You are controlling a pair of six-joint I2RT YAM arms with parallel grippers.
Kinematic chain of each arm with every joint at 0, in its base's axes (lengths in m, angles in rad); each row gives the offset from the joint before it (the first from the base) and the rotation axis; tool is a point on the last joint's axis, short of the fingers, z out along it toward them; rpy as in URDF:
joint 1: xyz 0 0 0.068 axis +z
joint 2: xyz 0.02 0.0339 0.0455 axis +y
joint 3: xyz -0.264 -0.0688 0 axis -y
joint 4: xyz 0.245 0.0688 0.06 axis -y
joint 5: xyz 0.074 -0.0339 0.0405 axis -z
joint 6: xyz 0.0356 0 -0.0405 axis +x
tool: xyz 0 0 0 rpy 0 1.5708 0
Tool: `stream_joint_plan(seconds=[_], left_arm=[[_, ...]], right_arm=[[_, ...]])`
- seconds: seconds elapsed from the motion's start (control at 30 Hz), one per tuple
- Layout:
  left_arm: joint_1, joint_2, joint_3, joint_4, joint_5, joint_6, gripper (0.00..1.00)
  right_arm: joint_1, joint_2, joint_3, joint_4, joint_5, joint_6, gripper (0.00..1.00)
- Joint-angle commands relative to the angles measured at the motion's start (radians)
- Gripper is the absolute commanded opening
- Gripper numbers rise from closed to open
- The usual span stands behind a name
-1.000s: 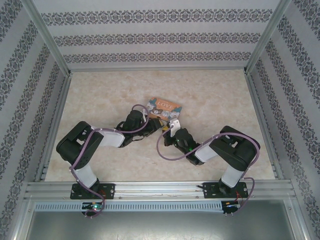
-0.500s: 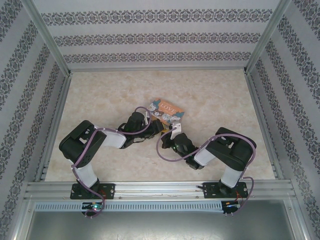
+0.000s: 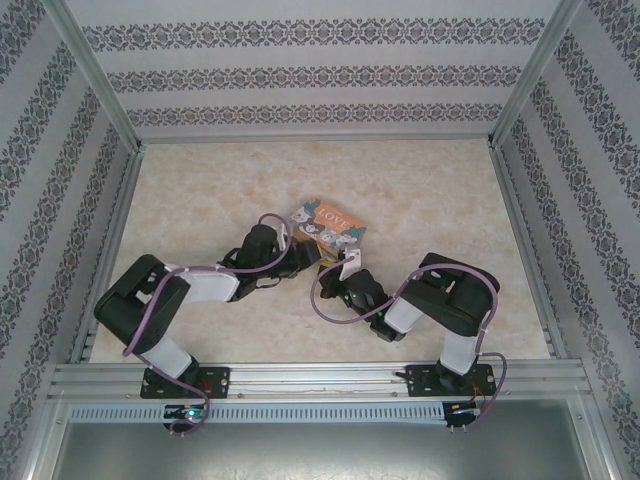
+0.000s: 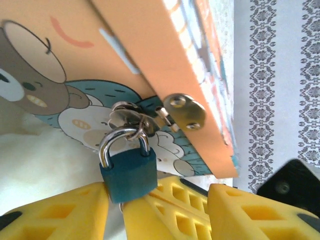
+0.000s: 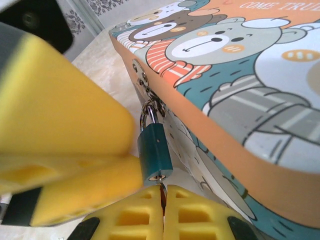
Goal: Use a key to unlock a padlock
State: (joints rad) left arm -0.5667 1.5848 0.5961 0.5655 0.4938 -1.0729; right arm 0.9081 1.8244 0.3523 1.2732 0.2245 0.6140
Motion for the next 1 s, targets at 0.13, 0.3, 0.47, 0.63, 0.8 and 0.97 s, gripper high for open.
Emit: stream_joint_plan(seconds=[0.13,0.3,0.47,0.63,0.8,0.97], left_arm=[[0.063,-0.173,-0.032,-0.146,-0.009,0.100,0.57],[0.104,-0.275,-0.074,-0.172,-0.022,0.107,0.57],[0.117,-0.334,-0.133,-0.124,-0.043,0.086,0.58],[0.119,-0.337,-0.193,-0.014,-0.029,0.024,0.56],[0.120,-0.283,-0.245,0.144,0.002,-0.064,0.54],[0.120,-0.163,-0.258,0.319,0.048,-0.128,0.50]], right_arm=[[0.012,0.013,0.007,0.043,0.001,0.052,0.00],[0.012,-0.003,0.007,0.045,-0.006,0.118,0.00],[0.020,-0.029,0.004,0.052,-0.014,0.175,0.00],[0.022,-0.040,0.001,0.054,-0.022,0.254,0.00],[0.026,-0.040,-0.003,0.072,-0.028,0.321,0.00],[0.026,-0.034,-0.002,0.096,-0.044,0.367,0.00]])
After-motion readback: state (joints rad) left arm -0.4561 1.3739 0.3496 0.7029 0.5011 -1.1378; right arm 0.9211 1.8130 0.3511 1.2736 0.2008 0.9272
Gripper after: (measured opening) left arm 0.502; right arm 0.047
